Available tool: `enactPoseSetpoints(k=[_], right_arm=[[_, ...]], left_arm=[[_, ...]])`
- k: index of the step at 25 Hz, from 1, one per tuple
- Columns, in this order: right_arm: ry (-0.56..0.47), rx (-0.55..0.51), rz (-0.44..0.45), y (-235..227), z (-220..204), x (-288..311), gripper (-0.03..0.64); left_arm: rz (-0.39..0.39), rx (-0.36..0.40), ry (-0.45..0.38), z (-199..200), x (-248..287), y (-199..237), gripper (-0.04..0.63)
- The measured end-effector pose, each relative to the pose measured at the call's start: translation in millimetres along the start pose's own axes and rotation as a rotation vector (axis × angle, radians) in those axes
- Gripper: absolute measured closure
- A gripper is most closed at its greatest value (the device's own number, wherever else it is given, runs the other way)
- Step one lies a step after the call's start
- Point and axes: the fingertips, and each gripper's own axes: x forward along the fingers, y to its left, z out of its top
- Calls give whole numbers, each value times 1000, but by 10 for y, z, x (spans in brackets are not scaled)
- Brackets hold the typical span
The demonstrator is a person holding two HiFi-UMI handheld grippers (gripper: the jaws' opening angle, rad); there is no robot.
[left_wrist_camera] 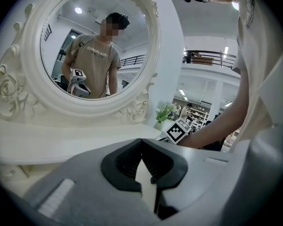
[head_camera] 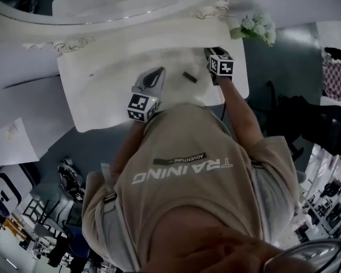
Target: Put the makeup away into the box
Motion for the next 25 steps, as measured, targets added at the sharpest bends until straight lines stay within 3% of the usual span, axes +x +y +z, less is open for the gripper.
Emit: enactPoseSetpoints(k=[2, 25], right_arm=[[5, -13, 11, 48, -14, 7, 504], [15, 16, 52, 145, -349, -261, 512]], left_arm=[[4, 6, -5, 17, -19, -3, 589], [-37, 12, -19, 99, 80, -198, 589]])
